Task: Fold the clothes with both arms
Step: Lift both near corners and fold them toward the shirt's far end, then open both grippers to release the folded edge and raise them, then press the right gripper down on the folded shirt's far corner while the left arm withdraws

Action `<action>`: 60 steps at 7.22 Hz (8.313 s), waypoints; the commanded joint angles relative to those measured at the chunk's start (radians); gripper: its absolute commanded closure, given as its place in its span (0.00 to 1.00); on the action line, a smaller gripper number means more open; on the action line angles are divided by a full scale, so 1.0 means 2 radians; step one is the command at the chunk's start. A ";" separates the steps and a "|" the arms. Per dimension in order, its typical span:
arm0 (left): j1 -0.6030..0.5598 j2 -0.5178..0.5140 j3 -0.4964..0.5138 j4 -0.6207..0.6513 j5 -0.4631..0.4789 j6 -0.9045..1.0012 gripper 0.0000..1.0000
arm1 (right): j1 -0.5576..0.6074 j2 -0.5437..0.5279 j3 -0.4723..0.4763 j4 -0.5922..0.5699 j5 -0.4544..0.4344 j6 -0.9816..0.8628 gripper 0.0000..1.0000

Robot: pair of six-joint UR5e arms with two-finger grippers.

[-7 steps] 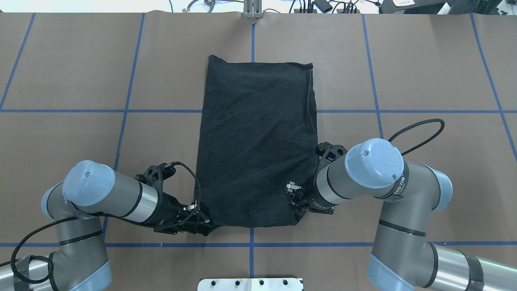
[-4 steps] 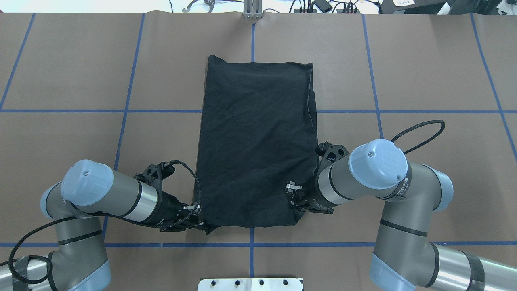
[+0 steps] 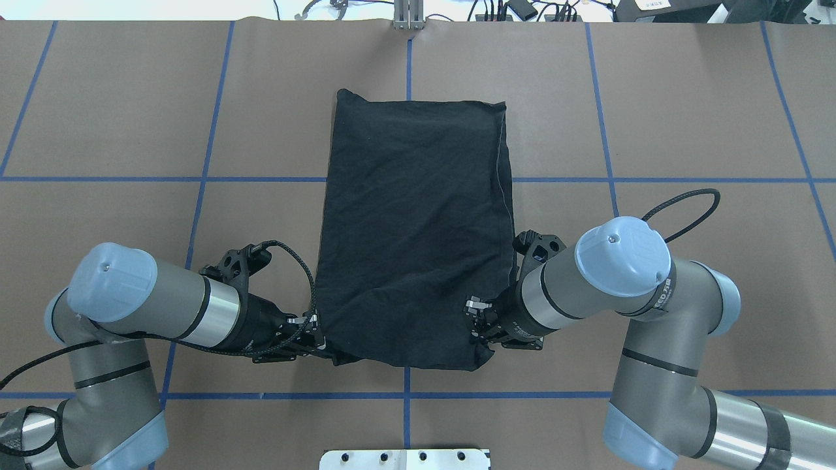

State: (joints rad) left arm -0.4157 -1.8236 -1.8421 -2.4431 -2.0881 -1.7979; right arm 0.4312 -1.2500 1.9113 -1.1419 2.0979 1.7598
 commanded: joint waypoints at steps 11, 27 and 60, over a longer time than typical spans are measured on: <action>-0.055 -0.028 -0.062 0.001 -0.012 -0.015 1.00 | 0.157 -0.003 -0.034 0.124 0.190 0.001 1.00; -0.190 -0.226 0.326 -0.075 0.022 0.006 1.00 | 0.213 0.204 -0.353 0.125 0.053 -0.004 1.00; -0.286 -0.146 0.218 -0.020 -0.018 0.088 0.00 | 0.193 0.307 -0.413 -0.054 -0.017 -0.265 0.01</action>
State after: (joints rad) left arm -0.9840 -2.1410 -1.4056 -2.4835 -2.1226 -1.6356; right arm 0.8191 -0.6620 1.0769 -1.2455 2.0386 1.2298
